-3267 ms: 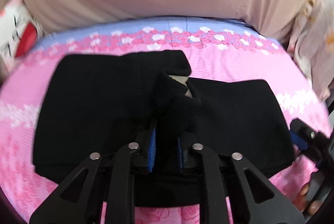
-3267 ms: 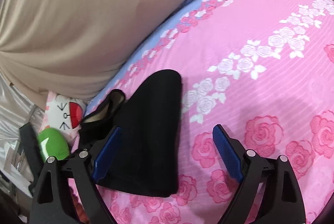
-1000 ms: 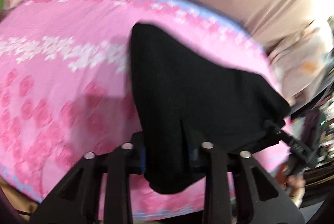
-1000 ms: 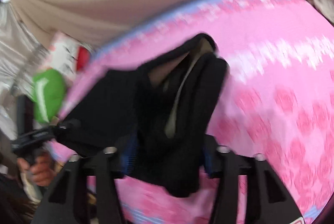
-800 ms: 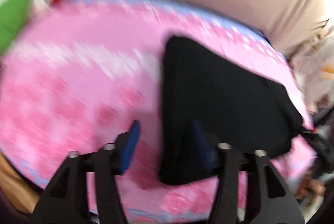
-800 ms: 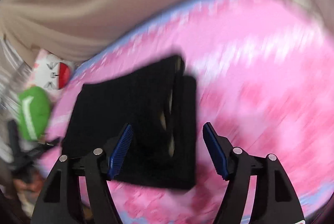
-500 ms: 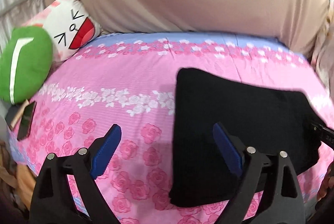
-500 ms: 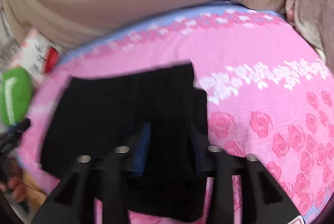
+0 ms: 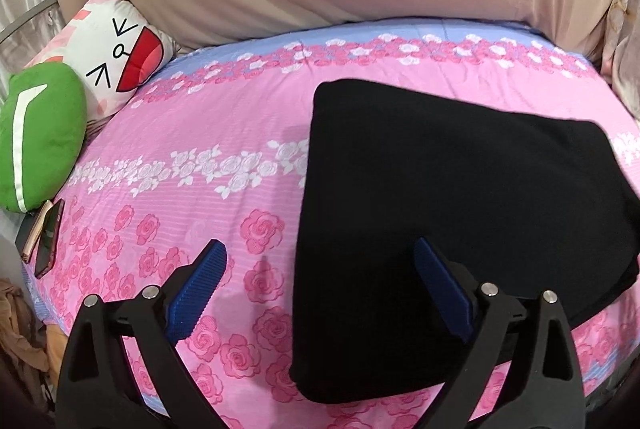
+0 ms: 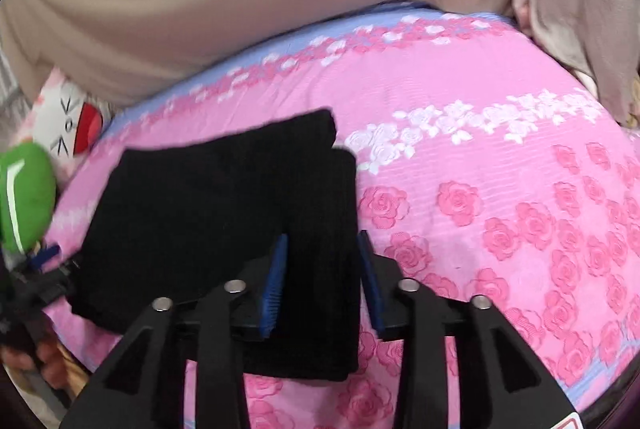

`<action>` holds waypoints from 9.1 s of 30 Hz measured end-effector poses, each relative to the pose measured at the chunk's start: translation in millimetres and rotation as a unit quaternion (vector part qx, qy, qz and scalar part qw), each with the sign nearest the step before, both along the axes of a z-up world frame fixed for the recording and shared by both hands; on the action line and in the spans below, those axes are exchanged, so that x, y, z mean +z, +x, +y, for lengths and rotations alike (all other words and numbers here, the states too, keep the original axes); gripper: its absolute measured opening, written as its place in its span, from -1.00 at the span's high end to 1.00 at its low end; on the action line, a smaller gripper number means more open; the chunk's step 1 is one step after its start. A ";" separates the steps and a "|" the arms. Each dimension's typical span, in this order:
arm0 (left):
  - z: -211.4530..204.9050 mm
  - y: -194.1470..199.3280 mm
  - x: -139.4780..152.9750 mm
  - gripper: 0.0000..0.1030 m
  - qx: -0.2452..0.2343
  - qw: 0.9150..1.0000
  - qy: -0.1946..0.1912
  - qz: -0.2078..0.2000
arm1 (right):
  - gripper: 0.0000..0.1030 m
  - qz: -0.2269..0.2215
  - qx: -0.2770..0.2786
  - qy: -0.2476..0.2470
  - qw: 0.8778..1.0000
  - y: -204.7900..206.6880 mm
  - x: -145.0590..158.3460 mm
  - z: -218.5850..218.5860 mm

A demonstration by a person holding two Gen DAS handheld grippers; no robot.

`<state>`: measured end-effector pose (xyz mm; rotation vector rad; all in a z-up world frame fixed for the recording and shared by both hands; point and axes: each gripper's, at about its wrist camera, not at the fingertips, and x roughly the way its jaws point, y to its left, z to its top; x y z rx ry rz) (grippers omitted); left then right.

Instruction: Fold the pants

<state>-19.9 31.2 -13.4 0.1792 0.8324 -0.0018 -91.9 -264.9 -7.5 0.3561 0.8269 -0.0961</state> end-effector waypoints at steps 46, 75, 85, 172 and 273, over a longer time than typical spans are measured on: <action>157.0 -19.5 17.6 -0.88 0.113 0.993 -0.031 -0.031 | 0.45 -0.028 0.364 -0.079 0.928 13.3 -13.1 280.1; 22.7 -5.1 -11.3 -0.90 -0.003 1.000 0.001 0.014 | 0.42 0.002 0.048 0.035 0.998 -5.1 -18.9 33.7; 25.2 -6.1 -16.4 -0.91 0.007 1.000 0.000 0.014 | 0.41 -0.043 0.118 0.002 0.992 53.7 31.3 63.8; 22.1 -0.3 -29.8 -0.91 -0.051 0.981 -0.146 0.113 | -0.50 0.034 0.033 0.073 0.996 -13.3 -19.0 12.8; 7.7 -60.2 61.2 0.64 -0.144 0.971 -0.190 0.020 | 0.30 -0.084 0.120 0.127 0.981 -54.4 41.6 35.5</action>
